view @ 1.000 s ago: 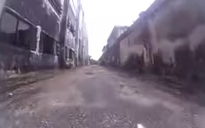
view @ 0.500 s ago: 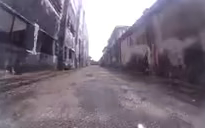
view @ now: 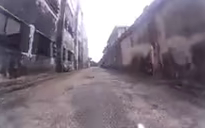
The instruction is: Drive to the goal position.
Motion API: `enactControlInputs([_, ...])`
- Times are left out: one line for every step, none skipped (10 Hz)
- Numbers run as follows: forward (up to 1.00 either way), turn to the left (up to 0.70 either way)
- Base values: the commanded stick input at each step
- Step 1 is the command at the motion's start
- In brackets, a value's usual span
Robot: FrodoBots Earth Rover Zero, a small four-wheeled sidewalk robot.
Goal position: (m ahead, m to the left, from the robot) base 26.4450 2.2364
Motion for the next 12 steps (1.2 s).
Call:
enactControlInputs([0.7,0.0])
enactControlInputs([0.7,0.0])
enactControlInputs([0.7,0.0])
enactControlInputs([0.7,0.0])
enactControlInputs([0.7,0.0])
enactControlInputs([0.7,0.0])
enactControlInputs([0.7,0.0])
enactControlInputs([0.7,0.0])
enactControlInputs([0.7,0.0])
enactControlInputs([0.7,0.0])
enactControlInputs([0.7,0.0])
enactControlInputs([0.7,0.0])
